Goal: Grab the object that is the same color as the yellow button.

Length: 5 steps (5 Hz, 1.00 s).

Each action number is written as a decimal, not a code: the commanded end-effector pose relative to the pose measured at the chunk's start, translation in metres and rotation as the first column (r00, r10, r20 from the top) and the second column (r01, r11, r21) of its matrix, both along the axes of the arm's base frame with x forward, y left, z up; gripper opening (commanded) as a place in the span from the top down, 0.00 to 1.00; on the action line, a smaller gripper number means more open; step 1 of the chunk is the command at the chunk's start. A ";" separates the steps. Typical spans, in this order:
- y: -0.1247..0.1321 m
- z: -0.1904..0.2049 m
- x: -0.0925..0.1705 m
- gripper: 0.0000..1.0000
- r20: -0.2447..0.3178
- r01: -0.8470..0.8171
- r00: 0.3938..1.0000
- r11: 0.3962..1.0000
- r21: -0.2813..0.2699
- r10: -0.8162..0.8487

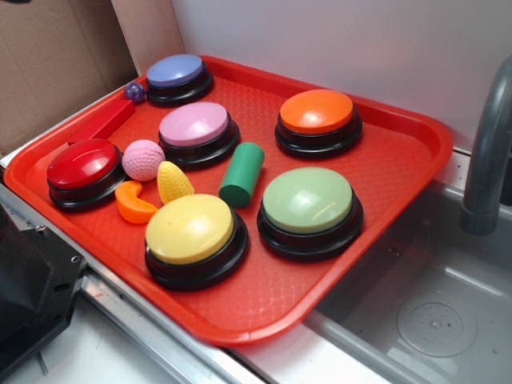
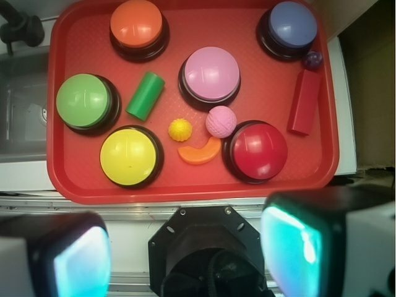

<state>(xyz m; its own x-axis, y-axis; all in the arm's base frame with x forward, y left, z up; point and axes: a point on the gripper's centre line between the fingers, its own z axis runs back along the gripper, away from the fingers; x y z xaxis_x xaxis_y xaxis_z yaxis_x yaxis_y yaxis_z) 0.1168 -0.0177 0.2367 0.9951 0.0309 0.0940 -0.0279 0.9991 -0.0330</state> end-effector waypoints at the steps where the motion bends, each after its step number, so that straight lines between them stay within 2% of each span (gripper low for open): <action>1: 0.000 0.000 0.000 0.00 0.000 0.000 1.000 1.000 0.000 0.000; 3: -0.001 -0.038 0.026 0.00 0.018 -0.236 0.971 0.970 -0.052 0.237; 4: 0.003 -0.074 0.048 0.00 0.017 -0.379 0.925 0.924 -0.059 0.380; 5: 0.006 -0.100 0.061 0.00 0.019 -0.458 0.888 0.888 -0.044 0.459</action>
